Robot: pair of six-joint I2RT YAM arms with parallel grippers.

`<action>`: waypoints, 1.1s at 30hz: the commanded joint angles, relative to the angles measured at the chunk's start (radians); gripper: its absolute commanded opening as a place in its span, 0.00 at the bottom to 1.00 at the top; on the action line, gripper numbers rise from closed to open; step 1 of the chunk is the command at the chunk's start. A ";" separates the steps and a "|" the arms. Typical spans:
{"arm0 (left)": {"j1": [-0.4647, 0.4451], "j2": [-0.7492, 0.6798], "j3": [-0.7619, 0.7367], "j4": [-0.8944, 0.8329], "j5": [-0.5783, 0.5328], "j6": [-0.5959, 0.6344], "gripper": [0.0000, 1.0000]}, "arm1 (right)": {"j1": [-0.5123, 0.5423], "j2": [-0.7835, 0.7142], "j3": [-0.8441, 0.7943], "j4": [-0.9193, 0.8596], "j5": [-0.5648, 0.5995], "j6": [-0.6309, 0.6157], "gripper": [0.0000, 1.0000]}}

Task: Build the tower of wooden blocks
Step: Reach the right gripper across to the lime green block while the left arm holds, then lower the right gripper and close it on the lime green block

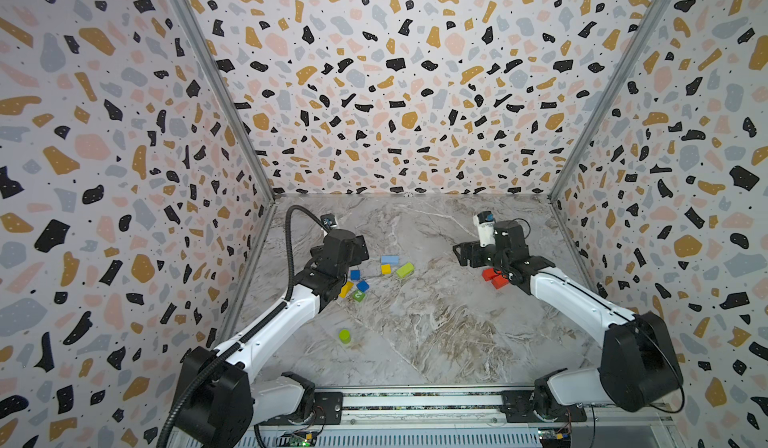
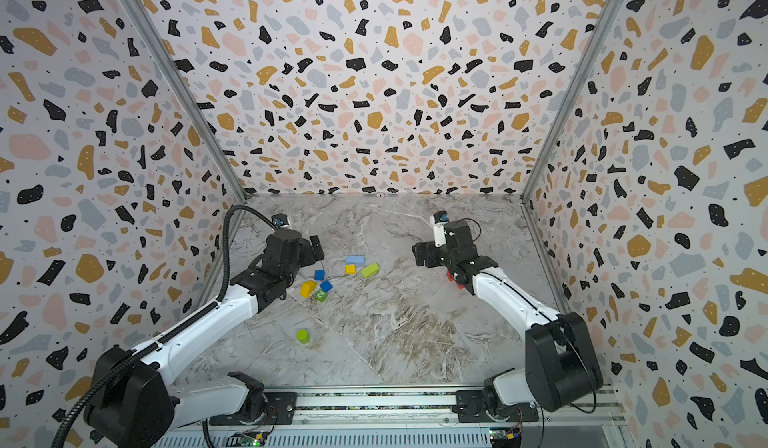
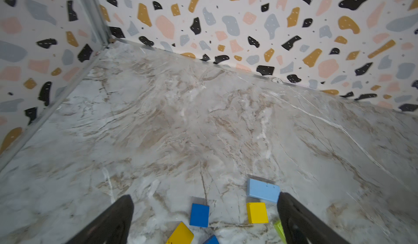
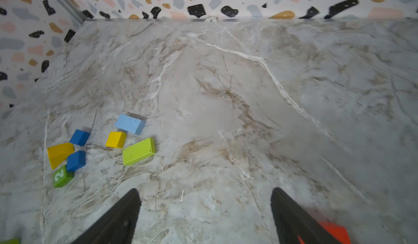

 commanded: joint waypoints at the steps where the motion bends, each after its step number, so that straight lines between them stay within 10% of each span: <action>1: 0.018 0.006 0.011 -0.026 -0.140 -0.116 1.00 | 0.059 0.089 0.138 -0.165 0.007 -0.091 0.92; 12: 0.078 -0.227 -0.248 0.227 0.067 -0.131 1.00 | 0.208 0.373 0.397 -0.313 0.063 -0.184 0.92; 33: 0.081 -0.255 -0.346 0.222 0.038 -0.122 1.00 | 0.293 0.691 0.710 -0.442 0.045 -0.228 0.75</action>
